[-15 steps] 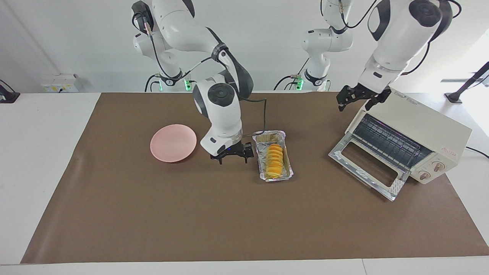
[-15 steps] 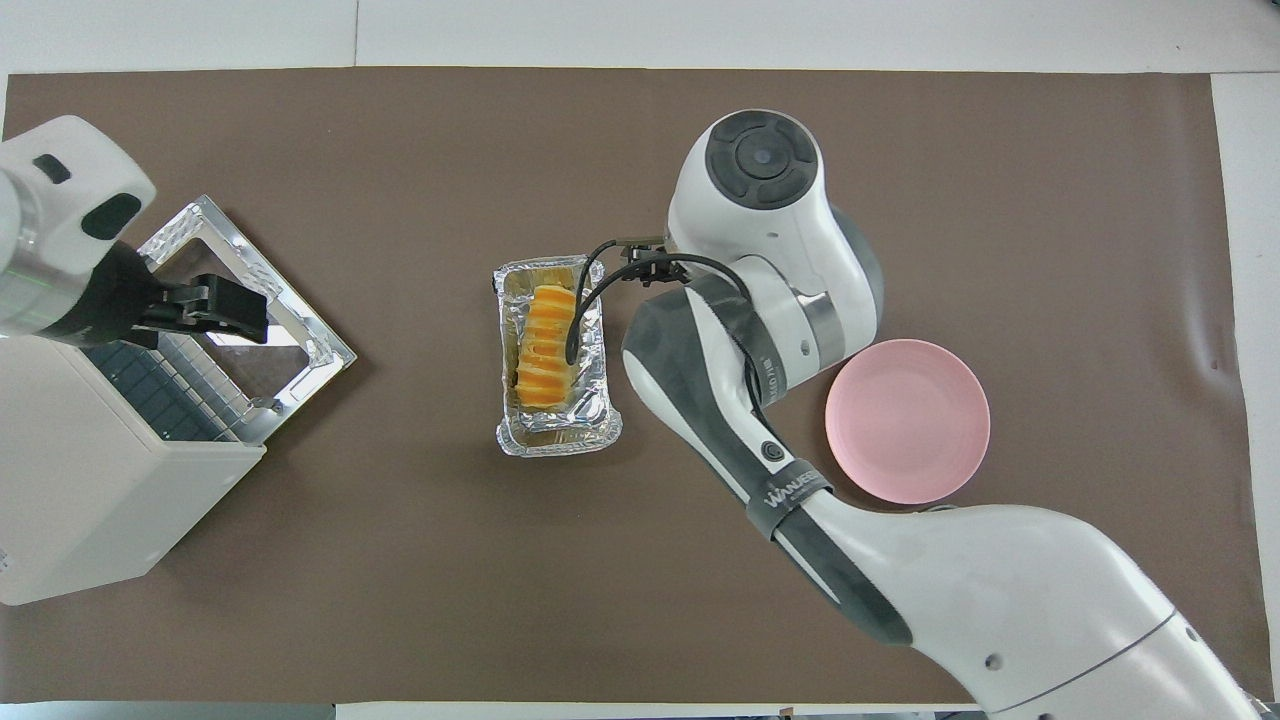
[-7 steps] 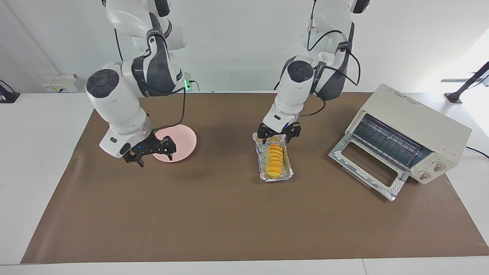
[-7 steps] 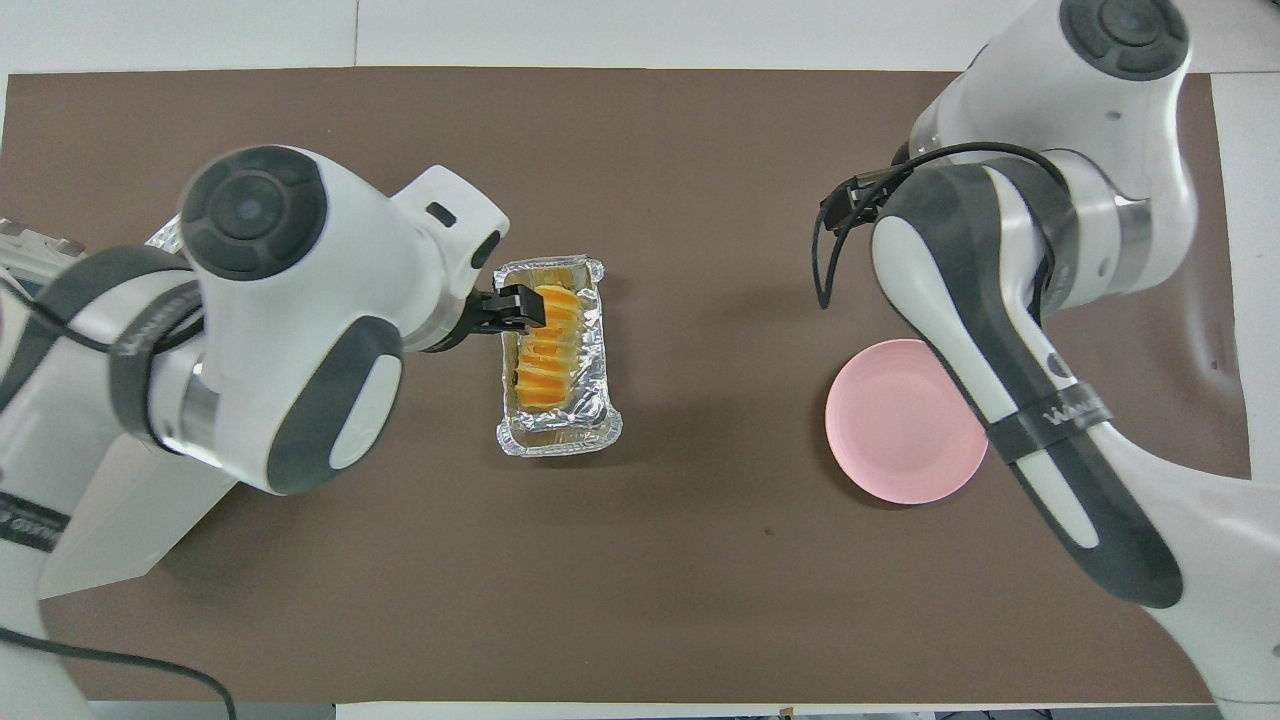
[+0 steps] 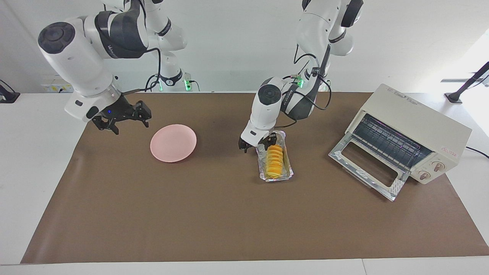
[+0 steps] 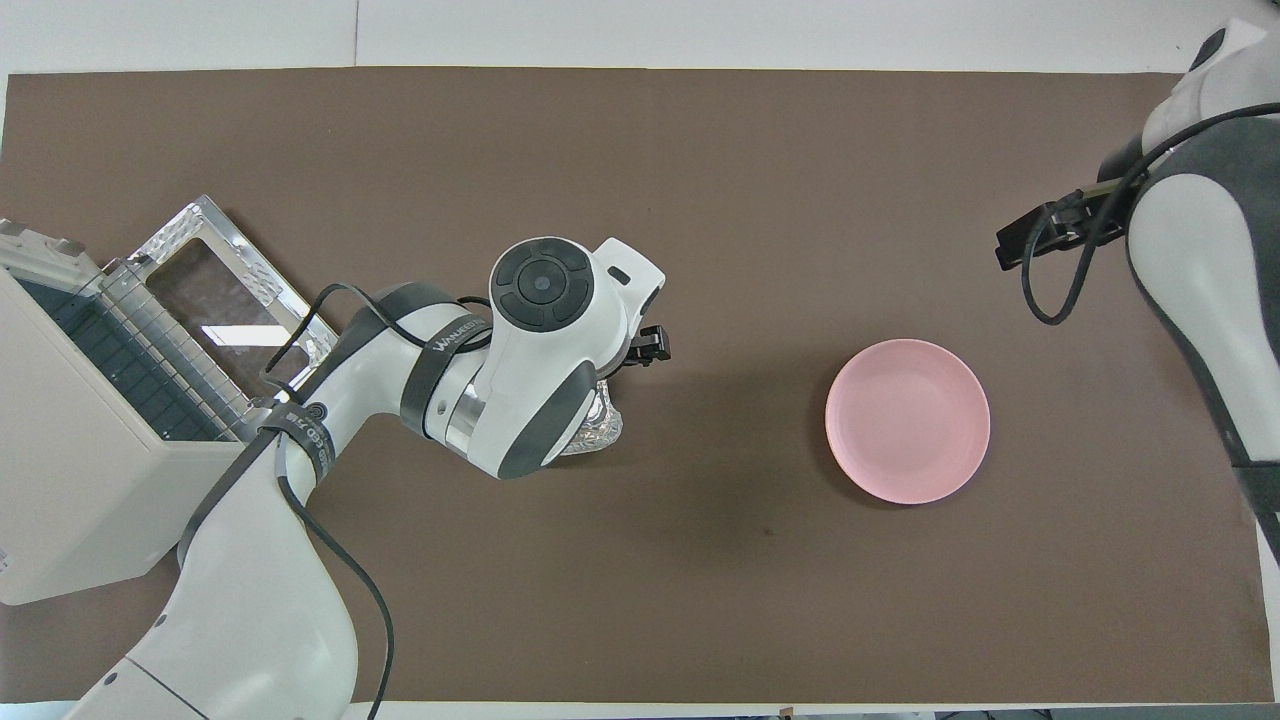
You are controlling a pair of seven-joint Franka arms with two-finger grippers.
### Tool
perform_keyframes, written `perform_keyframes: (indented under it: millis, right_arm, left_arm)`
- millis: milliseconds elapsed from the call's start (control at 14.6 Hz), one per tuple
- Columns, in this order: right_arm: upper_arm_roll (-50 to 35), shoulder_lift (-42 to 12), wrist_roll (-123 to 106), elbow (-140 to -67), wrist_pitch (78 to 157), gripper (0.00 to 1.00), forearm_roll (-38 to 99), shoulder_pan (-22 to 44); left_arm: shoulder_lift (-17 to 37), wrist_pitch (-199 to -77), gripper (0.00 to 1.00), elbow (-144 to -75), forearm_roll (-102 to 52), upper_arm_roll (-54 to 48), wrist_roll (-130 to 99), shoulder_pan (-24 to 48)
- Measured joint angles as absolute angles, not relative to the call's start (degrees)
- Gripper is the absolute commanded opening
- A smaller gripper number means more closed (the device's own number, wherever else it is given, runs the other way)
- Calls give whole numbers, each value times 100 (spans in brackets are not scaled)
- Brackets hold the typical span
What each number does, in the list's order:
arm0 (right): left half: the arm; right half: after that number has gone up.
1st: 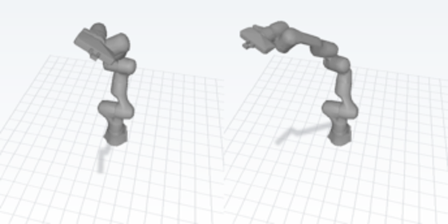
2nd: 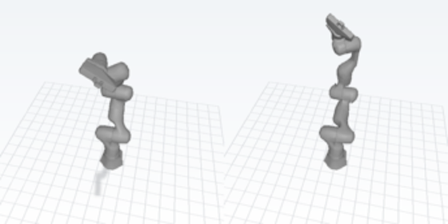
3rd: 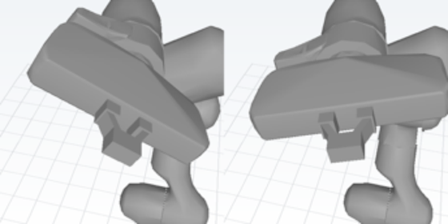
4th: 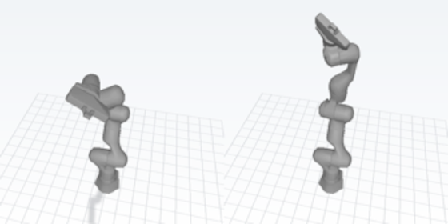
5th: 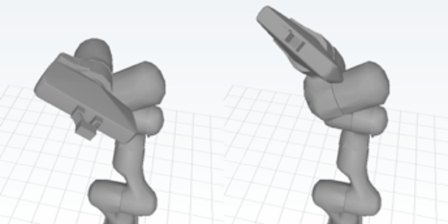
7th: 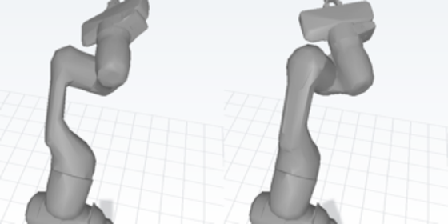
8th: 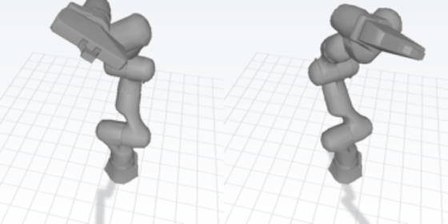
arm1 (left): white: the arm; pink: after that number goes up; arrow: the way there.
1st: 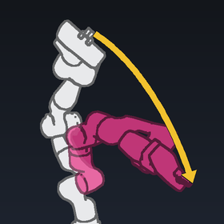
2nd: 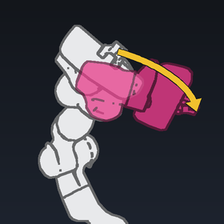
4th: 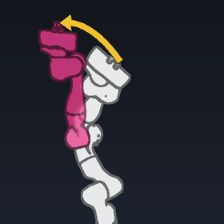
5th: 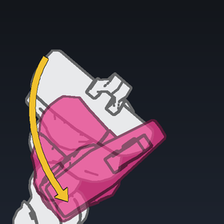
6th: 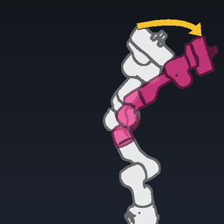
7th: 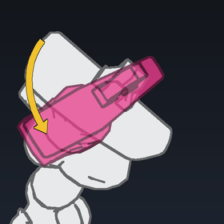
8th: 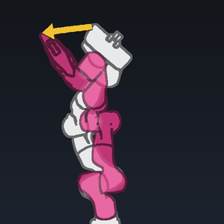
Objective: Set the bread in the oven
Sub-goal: 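Carry the foil tray into the open oven with the left gripper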
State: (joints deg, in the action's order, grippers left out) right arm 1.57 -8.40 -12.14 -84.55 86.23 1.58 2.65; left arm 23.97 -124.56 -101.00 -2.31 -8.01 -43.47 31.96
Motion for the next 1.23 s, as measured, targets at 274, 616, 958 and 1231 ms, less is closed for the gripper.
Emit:
perform_keyframes:
  millis: [274, 616, 958, 1231]
  right_arm:
    - [157, 126, -1214, -9138, 8405, 100, 62, 172]
    - [127, 571, -1214, -9482, 8307, 100, 60, -165]
    - [94, 562, -1215, -9474, 8432, 100, 60, -220]
    - [69, 562, -1215, -9473, 8441, 100, 60, -220]
  left_arm:
    - [2462, -12453, 0, -10145, -241, -750, -4429, 3185]
    - [2456, -12098, 0, -9964, -742, -673, -4527, 3142]
    - [2367, -10811, 0, -8835, -837, 179, -4792, 2711]
    - [2232, -10465, 0, -8763, -840, 1149, -4732, 2320]
